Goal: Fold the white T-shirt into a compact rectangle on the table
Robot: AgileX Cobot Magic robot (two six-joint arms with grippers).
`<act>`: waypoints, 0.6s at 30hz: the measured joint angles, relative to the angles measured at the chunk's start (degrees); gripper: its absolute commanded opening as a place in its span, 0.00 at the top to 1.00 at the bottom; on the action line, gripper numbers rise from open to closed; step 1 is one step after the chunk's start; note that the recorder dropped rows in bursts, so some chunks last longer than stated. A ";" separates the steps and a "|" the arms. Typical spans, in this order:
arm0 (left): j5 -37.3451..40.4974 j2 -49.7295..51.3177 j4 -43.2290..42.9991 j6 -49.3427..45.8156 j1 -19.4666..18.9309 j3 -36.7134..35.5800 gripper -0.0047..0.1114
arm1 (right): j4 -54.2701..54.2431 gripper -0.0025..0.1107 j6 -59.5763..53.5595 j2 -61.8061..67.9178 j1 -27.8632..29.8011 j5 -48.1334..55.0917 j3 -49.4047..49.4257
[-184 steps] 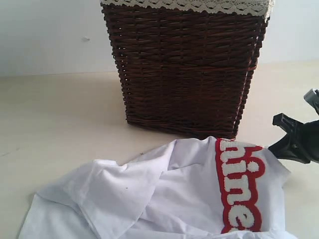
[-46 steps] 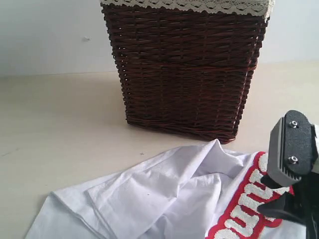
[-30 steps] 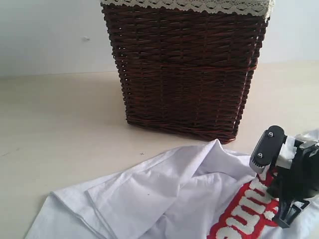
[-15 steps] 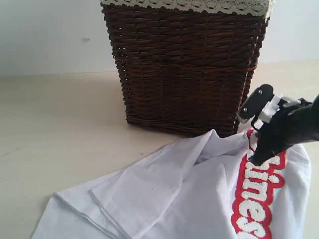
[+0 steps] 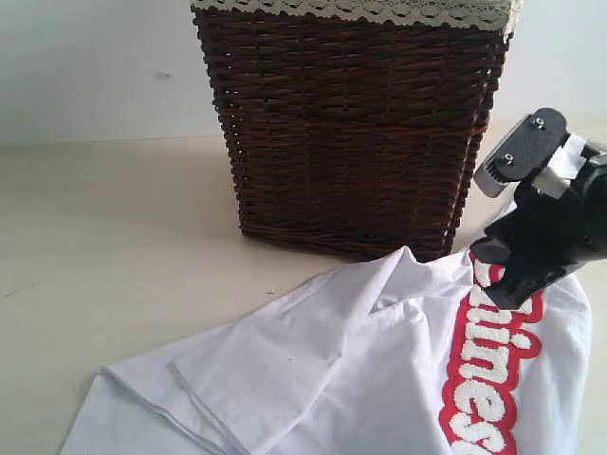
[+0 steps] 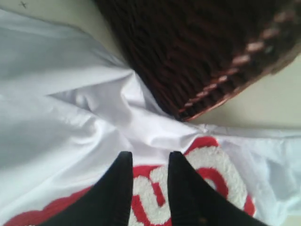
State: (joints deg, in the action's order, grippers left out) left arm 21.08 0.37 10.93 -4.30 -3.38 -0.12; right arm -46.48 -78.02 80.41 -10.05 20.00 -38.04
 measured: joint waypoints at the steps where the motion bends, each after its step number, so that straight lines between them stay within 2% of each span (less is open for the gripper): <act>1: 0.00 0.00 0.00 0.00 0.00 0.00 0.96 | -4.32 0.90 -6.59 -0.82 0.00 0.68 0.13; 3: 0.00 0.00 0.00 0.00 0.00 0.00 0.96 | -12.11 0.98 -19.63 -1.15 0.00 3.26 0.13; 5: 0.00 0.00 0.00 0.00 0.00 0.00 0.96 | -18.32 0.98 -32.66 -0.17 0.00 7.63 0.13; 7: 0.00 0.00 0.00 0.00 0.00 0.00 0.96 | -21.08 0.98 -38.55 2.26 -0.59 11.21 -0.44; 13: 0.00 0.00 0.00 0.00 0.00 0.00 0.96 | -22.67 0.98 -42.02 12.42 -4.07 8.00 -6.71; 18: 0.00 0.00 0.00 0.00 0.00 0.00 0.96 | -25.33 0.98 -42.02 19.29 -4.49 2.80 -12.76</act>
State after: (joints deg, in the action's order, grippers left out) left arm 21.08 0.37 10.93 -4.30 -3.38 -0.12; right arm -71.80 -120.04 99.70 -14.54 22.80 -50.81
